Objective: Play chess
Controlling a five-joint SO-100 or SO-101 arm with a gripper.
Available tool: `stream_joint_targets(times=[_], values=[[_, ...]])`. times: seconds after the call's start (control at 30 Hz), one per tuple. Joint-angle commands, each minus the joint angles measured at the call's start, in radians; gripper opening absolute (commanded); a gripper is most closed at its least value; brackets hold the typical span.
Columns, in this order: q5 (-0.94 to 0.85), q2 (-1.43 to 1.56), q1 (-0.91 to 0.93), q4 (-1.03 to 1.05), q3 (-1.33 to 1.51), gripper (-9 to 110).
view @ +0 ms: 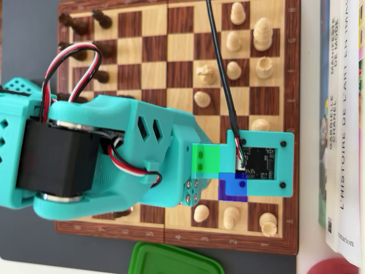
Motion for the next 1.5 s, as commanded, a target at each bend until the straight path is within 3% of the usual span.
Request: stream_joint_targets(times=[0.0, 1.47], values=[[0.012, 0.064, -0.006, -0.021, 0.025, 7], [0.002, -0.078, 0.029, -0.026, 0.023, 7]])
